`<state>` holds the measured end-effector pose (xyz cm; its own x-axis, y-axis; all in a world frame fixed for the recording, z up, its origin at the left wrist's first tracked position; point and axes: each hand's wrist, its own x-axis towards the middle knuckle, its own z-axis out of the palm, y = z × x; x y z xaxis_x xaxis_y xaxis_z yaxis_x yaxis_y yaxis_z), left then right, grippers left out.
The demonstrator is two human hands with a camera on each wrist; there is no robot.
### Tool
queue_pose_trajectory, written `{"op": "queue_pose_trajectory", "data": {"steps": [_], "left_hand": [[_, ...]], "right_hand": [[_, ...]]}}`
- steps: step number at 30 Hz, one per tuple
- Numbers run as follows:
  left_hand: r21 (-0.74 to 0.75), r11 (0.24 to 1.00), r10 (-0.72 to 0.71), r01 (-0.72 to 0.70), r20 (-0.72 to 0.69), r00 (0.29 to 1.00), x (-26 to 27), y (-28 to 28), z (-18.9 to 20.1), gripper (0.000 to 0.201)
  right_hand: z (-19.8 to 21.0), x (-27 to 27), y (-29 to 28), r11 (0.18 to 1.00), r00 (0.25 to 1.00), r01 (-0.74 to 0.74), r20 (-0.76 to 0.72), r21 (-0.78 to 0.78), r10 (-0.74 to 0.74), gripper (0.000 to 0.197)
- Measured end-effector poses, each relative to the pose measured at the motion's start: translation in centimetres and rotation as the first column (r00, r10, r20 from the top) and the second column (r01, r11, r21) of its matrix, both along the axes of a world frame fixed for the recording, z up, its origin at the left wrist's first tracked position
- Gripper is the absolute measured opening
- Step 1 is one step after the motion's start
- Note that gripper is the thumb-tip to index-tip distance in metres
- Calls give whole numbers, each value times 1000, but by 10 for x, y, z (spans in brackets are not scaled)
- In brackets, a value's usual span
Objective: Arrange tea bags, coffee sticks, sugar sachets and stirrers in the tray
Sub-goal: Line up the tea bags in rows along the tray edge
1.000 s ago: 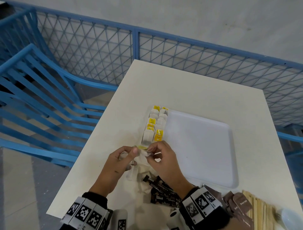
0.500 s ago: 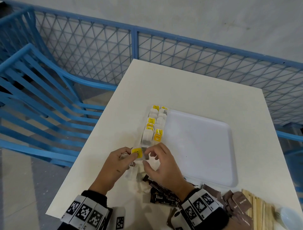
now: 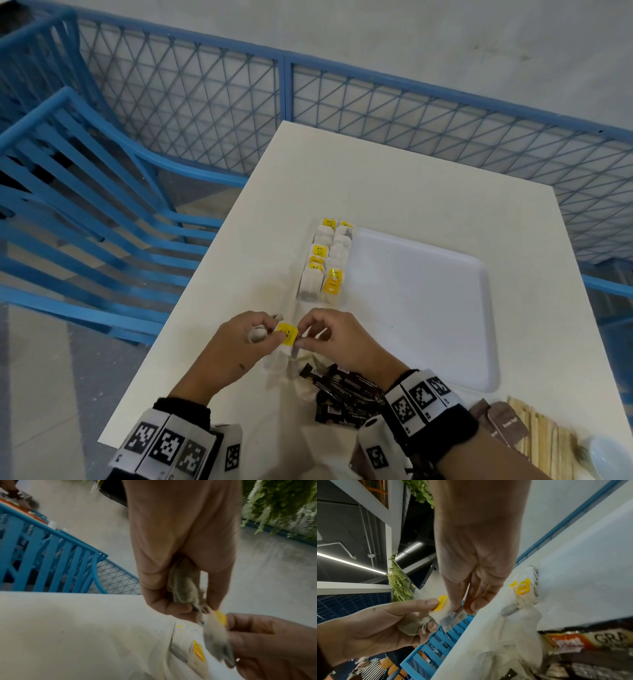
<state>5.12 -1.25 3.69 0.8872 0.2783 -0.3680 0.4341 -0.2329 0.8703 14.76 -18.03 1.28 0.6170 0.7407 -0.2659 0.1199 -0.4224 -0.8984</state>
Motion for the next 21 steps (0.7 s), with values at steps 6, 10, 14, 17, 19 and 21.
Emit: {"op": "queue_pose_trajectory", "data": {"steps": [6,10,14,17,19,21], "left_hand": [[-131,978,164,-164,-17,986,-3,8,-3,5],[-150,981,113,-120,-53,992,-1,7,-4,8],[-126,982,136,-142,-55,989,-3,12,-8,8],[-102,984,143,-149,-59,988,-7,16,-9,8],[-106,982,154,-159,-58,986,-9,16,-9,8],[-111,980,159,-164,-54,986,-10,16,-10,8]], "right_hand": [[-12,17,6,988,979,152,-132,-11,-152,17],[-10,20,17,993,999,-39,-38,-110,35,28],[-11,13,31,885,887,-339,205,-320,414,36],[-11,3,32,739,758,-489,193,-463,623,44],[-12,-4,29,639,664,-537,191,-551,723,52],[-11,-11,28,549,553,-523,231,-651,801,56]]}}
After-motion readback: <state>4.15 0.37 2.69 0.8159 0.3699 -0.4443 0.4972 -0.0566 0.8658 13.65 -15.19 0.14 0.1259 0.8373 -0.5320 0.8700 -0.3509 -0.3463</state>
